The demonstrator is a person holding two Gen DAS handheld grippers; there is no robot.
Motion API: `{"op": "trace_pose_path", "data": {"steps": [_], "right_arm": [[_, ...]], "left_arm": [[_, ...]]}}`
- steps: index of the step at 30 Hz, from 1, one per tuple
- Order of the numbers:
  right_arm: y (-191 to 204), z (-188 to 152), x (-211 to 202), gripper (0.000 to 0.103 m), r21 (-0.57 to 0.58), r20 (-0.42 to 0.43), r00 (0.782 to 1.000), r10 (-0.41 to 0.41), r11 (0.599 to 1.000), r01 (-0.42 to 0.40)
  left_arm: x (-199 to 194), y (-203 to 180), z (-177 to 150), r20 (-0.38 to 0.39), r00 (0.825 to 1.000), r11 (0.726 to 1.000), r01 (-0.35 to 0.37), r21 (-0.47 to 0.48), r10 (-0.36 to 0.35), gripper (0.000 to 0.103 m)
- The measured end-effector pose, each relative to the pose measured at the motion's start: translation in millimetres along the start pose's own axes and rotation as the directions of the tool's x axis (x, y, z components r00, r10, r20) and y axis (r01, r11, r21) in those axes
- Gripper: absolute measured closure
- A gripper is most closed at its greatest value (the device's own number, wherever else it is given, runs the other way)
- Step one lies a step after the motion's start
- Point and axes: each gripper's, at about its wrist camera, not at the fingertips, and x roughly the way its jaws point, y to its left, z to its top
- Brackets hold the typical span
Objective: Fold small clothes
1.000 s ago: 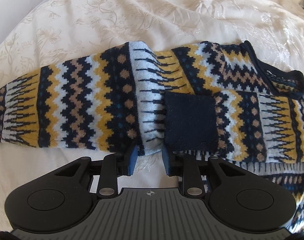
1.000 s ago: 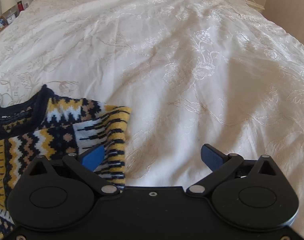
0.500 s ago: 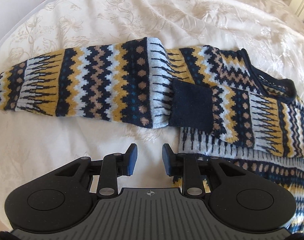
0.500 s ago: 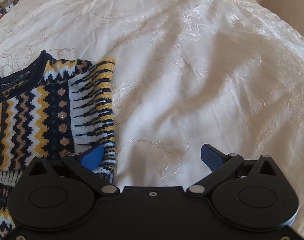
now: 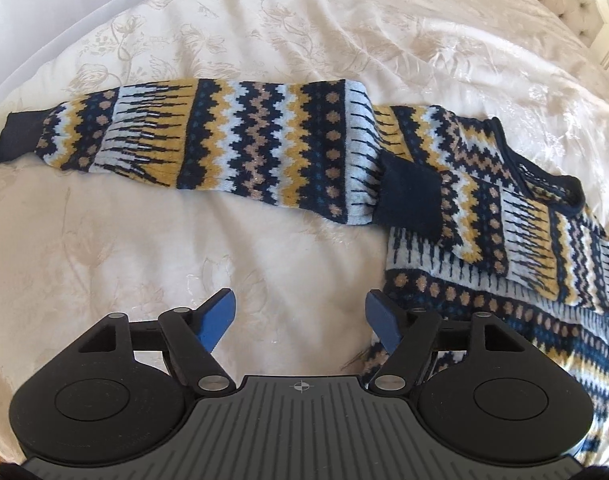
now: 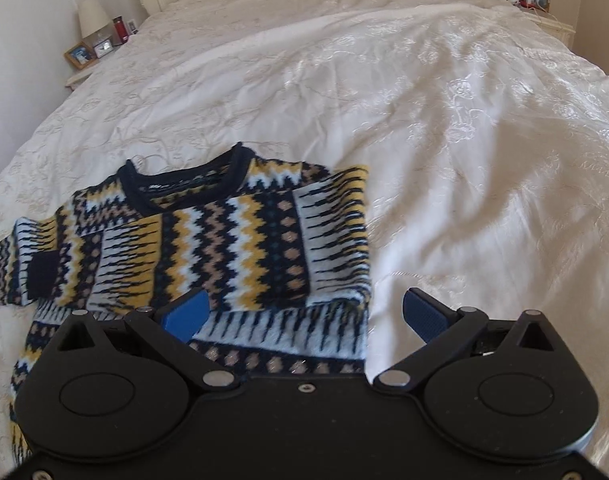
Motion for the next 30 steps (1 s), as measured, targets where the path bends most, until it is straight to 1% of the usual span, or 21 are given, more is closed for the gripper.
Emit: {"op": "trace_pose_path", "data": {"steps": [2, 6, 9, 11, 16, 20, 23, 26, 28, 30], "right_arm": [[9, -8, -3, 0.001, 0.001, -0.016, 0.999, 0.037, 0.999, -0.037], [24, -20, -1, 0.001, 0.04, -0.078, 0.991, 0.108, 0.994, -0.105], [36, -26, 1, 0.001, 0.077, -0.127, 0.974, 0.188, 0.981, -0.179], [46, -29, 1, 0.001, 0.075, -0.137, 0.968, 0.208, 0.977, -0.199], [78, -31, -1, 0.001, -0.002, -0.152, 0.971, 0.187, 0.982, -0.189], [103, -30, -4, 0.001, -0.059, -0.14, 0.977, 0.158, 0.984, -0.168], [119, -29, -1, 0.001, -0.08, -0.139, 0.98, 0.142, 0.985, -0.154], [132, -26, 4, 0.001, -0.081, -0.145, 0.98, 0.137, 0.985, -0.15], [139, -24, 8, 0.001, -0.084, -0.144, 0.981, 0.13, 0.986, -0.143], [147, -24, 11, 0.001, -0.111, -0.131, 0.987, 0.09, 0.988, -0.105]], "left_arm": [[-2, 8, 0, 0.009, 1.0, 1.0, -0.007, -0.016, 0.008, 0.032], [-5, 32, 0, 0.027, 0.999, 0.998, -0.025, -0.055, 0.026, 0.031], [-6, 54, 4, 0.039, 0.998, 0.995, -0.036, -0.094, 0.039, 0.03], [-6, 69, 6, 0.046, 0.998, 0.992, -0.041, -0.123, 0.047, 0.03], [-3, 113, 17, 0.064, 0.995, 0.979, -0.058, -0.195, 0.072, 0.03], [4, 147, 32, 0.071, 0.993, 0.969, -0.079, -0.235, 0.098, 0.03], [12, 169, 43, 0.073, 0.992, 0.961, -0.084, -0.265, 0.107, 0.03], [21, 183, 54, 0.081, 0.991, 0.959, -0.082, -0.271, 0.108, 0.03], [28, 187, 61, 0.071, 0.991, 0.958, -0.094, -0.27, 0.118, 0.029], [34, 188, 66, 0.069, 0.992, 0.959, -0.079, -0.274, 0.101, 0.029]]}}
